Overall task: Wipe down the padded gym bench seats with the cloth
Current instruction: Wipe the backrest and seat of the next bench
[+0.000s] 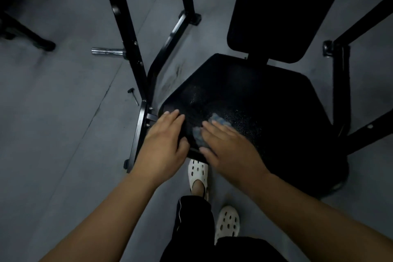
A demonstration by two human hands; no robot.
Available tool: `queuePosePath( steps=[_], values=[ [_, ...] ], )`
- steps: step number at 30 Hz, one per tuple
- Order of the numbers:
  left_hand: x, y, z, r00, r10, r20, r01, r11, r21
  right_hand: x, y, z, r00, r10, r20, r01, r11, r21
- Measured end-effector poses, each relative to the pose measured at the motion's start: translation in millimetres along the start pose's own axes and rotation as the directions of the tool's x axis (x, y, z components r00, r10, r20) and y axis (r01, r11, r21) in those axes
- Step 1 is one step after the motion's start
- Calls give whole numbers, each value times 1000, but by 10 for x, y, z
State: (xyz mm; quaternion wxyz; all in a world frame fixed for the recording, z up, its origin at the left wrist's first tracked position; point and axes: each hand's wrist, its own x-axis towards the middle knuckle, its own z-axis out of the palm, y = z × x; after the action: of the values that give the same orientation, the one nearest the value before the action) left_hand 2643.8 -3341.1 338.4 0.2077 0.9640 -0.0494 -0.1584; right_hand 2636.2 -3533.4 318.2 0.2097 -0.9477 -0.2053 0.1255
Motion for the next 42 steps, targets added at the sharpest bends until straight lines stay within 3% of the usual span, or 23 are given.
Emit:
queuePosePath(
  steps=[5, 8, 14, 29, 42],
  values=[
    [-350, 223, -33, 999, 27, 20, -28, 998, 59, -290, 45, -216, 998, 67, -10, -66, 993, 102],
    [-630, 380, -91, 999, 31, -7, -31, 999, 34, -397, -102, -288, 985, 140, -103, -118, 972, 202],
    [-1021, 401, -345, 994, 34, -108, -25, 996, 84, -531, -590, -255, 952, 144, -270, -57, 951, 305],
    [-2407, 495, -1545, 925, 270, -270, -208, 949, 237, -1383, -2153, -927, 768, 145, -623, 23, 967, 253],
    [-3255, 1474, -2508, 752, 479, -453, -346, 871, 348, -2324, -2821, -2160, 519, 0, -855, 74, 996, 45]
  ],
)
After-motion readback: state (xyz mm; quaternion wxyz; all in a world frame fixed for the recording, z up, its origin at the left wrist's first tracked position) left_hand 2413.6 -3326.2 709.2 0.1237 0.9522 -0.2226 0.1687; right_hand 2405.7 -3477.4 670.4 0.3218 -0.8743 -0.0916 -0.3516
